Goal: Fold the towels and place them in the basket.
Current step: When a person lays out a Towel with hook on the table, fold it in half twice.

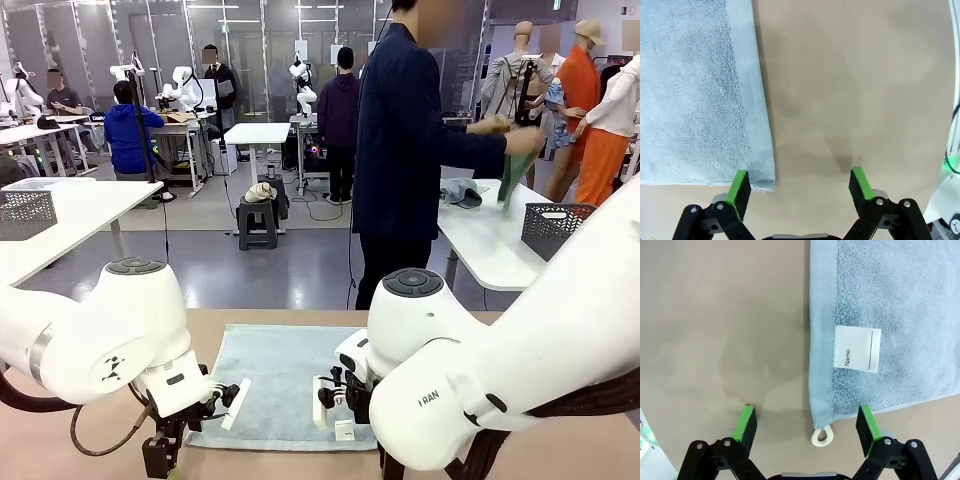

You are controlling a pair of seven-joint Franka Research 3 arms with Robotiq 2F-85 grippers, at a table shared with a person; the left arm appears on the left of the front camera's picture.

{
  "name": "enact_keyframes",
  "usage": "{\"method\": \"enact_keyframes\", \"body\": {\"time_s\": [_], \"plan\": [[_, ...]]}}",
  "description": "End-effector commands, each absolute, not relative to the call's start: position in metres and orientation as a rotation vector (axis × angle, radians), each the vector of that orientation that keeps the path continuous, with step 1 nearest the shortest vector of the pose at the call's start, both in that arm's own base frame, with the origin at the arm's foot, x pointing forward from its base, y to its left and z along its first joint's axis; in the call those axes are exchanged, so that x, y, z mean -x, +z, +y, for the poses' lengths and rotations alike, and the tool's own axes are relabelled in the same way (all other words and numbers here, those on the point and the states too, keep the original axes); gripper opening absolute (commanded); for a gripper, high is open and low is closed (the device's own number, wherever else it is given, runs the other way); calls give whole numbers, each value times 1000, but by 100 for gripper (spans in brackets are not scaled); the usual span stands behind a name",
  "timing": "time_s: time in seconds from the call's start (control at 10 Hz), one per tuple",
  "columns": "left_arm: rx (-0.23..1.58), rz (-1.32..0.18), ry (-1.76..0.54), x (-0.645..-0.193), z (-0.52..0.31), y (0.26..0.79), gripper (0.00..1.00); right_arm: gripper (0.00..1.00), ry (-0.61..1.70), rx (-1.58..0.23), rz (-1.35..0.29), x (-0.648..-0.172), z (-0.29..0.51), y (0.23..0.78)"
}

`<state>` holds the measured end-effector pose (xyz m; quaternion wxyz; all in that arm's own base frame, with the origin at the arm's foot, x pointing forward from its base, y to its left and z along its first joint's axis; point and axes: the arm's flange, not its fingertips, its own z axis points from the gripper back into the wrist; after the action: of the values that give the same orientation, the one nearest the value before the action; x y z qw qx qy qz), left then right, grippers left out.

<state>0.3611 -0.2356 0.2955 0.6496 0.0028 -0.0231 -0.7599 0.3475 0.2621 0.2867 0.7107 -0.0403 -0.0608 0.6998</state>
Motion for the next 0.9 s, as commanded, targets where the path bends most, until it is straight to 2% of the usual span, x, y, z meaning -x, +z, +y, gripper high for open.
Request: {"method": "enact_keyframes", "body": {"time_s": [0.0, 0.3, 0.8], "plan": [[-62, -83, -1720, -365, -240, 289, 100, 100, 1545, 112, -141, -354, 269, 280], [-89, -126, -1731, -367, -243, 290, 100, 100, 1543, 125, -136, -359, 273, 280], [-50, -107, -1741, -367, -239, 294, 100, 100, 1553, 111, -138, -358, 269, 286]]}}
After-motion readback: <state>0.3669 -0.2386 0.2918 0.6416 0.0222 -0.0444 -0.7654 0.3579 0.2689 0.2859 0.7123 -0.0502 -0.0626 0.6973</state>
